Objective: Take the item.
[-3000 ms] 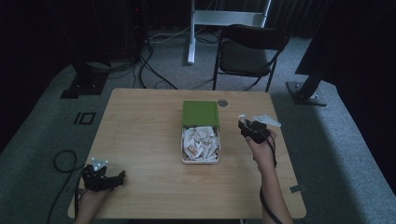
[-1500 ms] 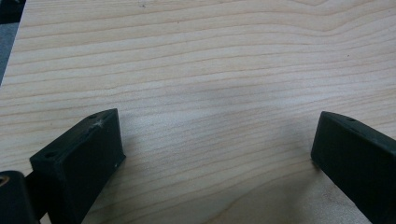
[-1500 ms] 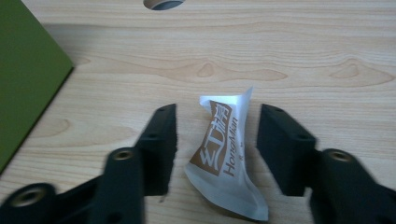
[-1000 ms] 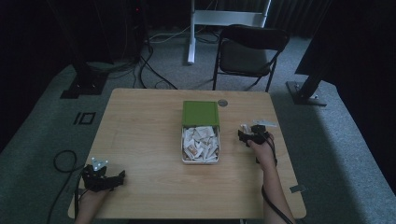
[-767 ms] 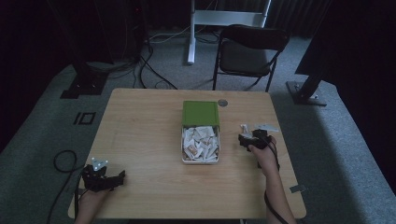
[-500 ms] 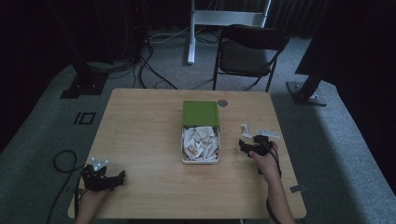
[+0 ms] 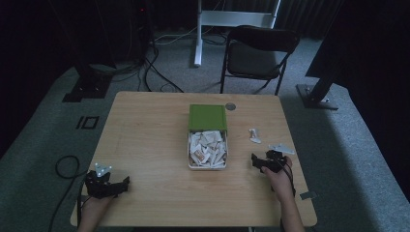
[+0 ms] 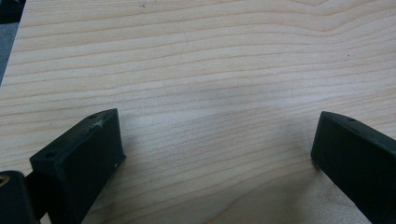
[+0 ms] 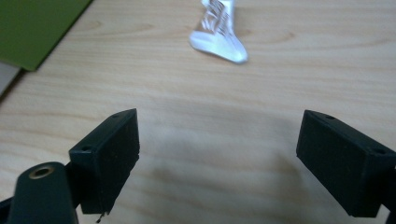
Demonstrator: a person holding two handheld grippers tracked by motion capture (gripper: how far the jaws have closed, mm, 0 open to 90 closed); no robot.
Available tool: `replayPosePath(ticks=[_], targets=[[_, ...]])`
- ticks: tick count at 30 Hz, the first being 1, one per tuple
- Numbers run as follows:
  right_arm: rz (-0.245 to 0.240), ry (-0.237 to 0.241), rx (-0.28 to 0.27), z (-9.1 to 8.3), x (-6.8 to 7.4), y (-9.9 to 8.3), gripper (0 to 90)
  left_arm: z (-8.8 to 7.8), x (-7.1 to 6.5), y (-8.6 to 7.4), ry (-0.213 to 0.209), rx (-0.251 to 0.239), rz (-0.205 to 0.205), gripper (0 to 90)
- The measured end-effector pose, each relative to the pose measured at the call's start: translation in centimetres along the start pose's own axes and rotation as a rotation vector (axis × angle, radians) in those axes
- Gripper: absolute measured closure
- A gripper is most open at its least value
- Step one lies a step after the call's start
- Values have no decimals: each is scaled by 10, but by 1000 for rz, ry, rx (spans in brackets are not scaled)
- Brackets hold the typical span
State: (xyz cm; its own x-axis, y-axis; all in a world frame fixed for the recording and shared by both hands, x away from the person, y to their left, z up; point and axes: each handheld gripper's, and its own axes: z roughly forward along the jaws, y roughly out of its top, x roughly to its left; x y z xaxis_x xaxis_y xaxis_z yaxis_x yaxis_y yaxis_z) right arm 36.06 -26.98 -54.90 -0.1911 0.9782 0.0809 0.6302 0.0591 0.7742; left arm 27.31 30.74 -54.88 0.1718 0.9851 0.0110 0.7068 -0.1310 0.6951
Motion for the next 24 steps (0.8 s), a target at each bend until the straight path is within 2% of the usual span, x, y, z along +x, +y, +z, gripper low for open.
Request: replayPosePath(ticks=[4,6,9,12,14,18,22,24], targets=[[7,-33,0,-8,-5,-7,135,0,0,0,0,-2,0,29],[12,-26,0,-10,-6,-9,135,0,0,0,0,-1,0,29],[-5,-44,-1,-19,-9,-15,135,0,0,0,0,-1,1,29],[-1,-54,4,-23,-10,-18,135,0,0,0,0,0,1,29],[-20,-83,11,-28,-12,-21,134,0,0,0,0,1,2,30],[-19,-94,19,-36,-16,-28,134,0,0,0,0,1,2,29],[-3,-93,23,-42,-20,-35,134,0,0,0,0,1,2,29],[9,-113,24,-48,-25,-41,135,0,0,0,0,1,2,29]])
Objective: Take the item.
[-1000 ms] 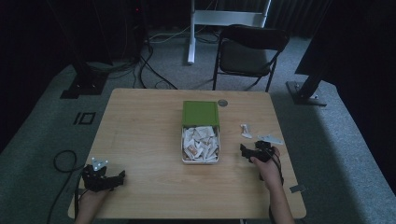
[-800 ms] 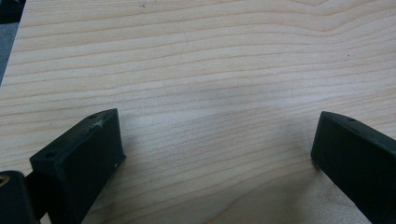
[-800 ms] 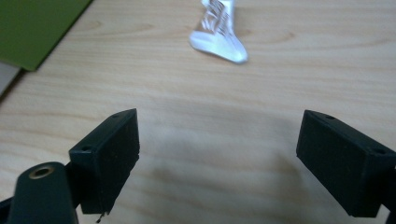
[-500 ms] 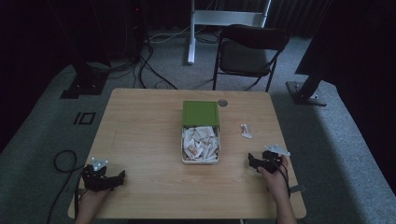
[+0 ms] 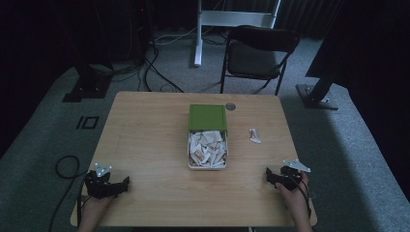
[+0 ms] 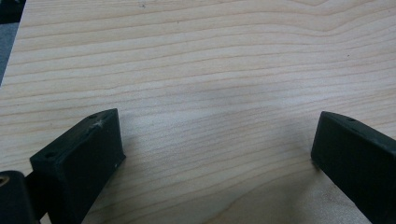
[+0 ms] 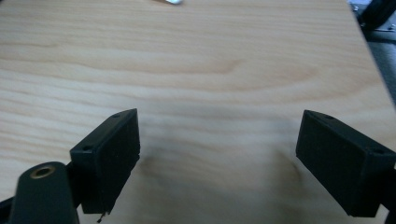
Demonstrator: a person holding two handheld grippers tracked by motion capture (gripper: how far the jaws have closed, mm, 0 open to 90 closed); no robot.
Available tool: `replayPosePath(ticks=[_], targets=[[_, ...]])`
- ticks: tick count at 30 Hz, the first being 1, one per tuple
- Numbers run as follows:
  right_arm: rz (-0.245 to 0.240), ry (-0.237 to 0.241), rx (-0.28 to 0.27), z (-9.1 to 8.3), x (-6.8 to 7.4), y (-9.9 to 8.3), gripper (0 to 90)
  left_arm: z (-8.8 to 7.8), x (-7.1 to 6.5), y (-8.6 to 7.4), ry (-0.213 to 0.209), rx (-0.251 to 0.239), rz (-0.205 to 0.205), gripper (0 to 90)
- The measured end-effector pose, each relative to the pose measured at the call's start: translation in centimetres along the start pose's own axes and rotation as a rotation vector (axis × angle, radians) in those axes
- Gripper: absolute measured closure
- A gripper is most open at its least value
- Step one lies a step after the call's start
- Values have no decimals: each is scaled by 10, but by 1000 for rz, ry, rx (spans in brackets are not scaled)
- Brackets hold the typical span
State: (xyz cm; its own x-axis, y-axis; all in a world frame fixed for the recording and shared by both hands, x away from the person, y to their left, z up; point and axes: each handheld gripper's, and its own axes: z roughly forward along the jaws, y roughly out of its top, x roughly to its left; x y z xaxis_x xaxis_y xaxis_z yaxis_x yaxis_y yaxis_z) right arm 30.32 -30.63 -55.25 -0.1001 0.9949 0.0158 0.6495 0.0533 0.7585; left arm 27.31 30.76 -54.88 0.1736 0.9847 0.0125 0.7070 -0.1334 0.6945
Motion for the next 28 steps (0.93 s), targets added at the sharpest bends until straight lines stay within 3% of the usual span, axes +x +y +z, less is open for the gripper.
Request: replayPosePath(ticks=[8,10,28], targets=[[-3,-22,36,-8,-7,-9,133,0,0,0,0,0,0,30],[29,-21,39,-11,-11,-11,134,0,0,0,0,0,0,30],[17,-16,45,-11,-10,-12,113,0,0,0,0,0,0,29]])
